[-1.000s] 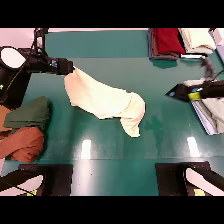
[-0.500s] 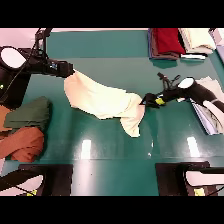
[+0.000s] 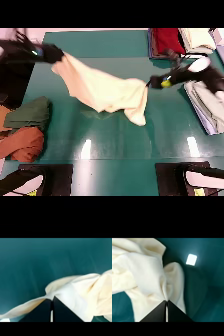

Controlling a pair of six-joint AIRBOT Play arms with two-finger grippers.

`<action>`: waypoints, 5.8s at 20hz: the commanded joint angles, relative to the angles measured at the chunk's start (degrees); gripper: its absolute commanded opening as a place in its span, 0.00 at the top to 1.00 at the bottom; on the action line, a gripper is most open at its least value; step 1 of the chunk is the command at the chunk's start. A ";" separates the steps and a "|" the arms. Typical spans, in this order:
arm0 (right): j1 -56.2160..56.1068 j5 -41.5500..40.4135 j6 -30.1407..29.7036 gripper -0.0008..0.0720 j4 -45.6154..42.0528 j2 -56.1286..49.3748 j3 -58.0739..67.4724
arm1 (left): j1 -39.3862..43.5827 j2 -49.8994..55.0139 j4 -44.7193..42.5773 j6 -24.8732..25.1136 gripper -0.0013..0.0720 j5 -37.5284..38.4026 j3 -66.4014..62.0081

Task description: Fold the shirts.

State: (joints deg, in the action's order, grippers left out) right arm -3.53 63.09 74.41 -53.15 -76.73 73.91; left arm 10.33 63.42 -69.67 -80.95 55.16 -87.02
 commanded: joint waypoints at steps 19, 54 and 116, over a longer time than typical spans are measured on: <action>7.28 27.19 13.81 0.96 -15.74 17.14 24.92 | -0.02 4.15 -2.16 1.07 0.96 2.89 -25.20; 5.62 24.57 10.67 0.43 -13.00 4.42 24.92 | 17.79 -5.31 16.04 -13.86 0.15 -6.84 56.78; 32.50 14.34 4.15 0.96 -7.82 37.75 31.10 | -3.82 -14.19 -2.58 -7.06 0.96 8.63 -39.28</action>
State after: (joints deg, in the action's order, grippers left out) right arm 24.80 75.57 78.50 -60.84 -39.46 95.07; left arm 6.55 49.93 -71.66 -88.77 65.54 -117.10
